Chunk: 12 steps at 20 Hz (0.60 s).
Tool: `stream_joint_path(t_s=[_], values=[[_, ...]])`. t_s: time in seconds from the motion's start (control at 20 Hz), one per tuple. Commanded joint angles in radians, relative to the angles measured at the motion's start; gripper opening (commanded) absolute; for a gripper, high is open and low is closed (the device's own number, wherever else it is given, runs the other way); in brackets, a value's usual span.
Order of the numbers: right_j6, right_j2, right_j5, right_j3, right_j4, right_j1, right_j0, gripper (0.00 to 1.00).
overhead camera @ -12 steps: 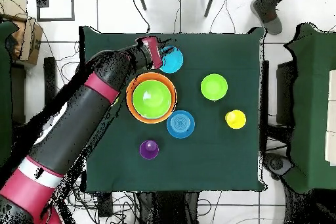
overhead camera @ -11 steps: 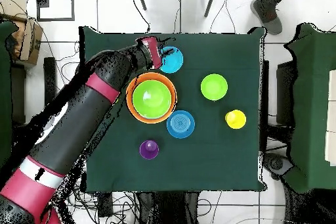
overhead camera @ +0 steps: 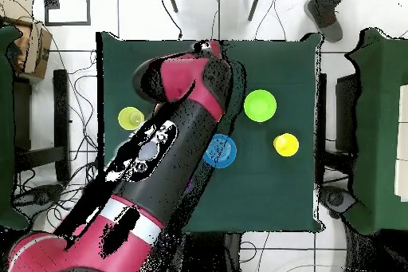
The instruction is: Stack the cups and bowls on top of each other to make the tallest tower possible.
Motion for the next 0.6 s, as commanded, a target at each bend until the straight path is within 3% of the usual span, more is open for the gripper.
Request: stream_joint_path(t_s=[0.05, 0.25, 0.6], values=[[-0.375, 0.297, 0.000, 0.103, -0.135, -0.170, -0.021, 1.00], [-0.423, 0.374, 0.007, 0.127, -0.126, -0.200, -0.068, 1.00], [-0.443, 0.407, 0.007, 0.115, -0.160, -0.211, -0.091, 1.00]])
